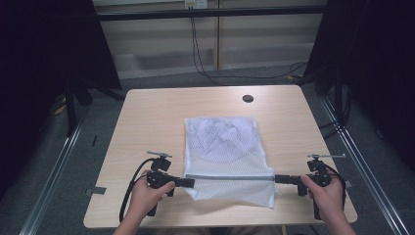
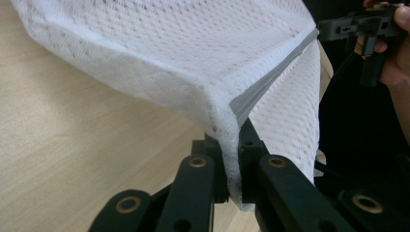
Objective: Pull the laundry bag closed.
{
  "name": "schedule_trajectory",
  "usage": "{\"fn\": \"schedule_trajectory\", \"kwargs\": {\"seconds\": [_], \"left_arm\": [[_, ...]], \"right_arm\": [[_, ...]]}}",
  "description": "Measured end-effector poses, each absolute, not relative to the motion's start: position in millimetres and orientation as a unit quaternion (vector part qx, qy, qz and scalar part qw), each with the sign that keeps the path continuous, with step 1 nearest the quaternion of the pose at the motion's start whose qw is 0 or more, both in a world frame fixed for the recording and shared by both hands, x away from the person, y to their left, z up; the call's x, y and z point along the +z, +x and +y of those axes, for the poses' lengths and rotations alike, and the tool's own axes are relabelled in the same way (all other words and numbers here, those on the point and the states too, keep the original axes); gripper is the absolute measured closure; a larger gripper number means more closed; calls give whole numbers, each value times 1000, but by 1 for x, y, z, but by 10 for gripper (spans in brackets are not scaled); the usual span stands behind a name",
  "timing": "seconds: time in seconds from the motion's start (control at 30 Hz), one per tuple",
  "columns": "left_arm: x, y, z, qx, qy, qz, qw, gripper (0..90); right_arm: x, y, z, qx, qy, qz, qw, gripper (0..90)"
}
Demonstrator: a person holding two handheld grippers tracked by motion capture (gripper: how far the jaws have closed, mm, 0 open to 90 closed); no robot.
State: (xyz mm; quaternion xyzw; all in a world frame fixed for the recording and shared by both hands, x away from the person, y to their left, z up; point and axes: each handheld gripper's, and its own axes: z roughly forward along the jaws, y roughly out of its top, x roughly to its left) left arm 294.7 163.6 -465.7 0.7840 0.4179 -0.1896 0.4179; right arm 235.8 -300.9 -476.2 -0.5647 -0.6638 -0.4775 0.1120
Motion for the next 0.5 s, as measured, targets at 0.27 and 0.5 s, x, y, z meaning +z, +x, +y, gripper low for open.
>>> {"fn": "schedule_trajectory", "kwargs": {"seconds": [0.27, 0.5], "left_arm": [[-464, 295, 166, -129, 789, 403, 445, 267], [-457, 301, 182, -37, 792, 403, 458, 148]], "right_arm": [[-470, 234, -297, -501, -545, -672, 19, 392], [-470, 235, -306, -491, -532, -685, -84, 182]]}}
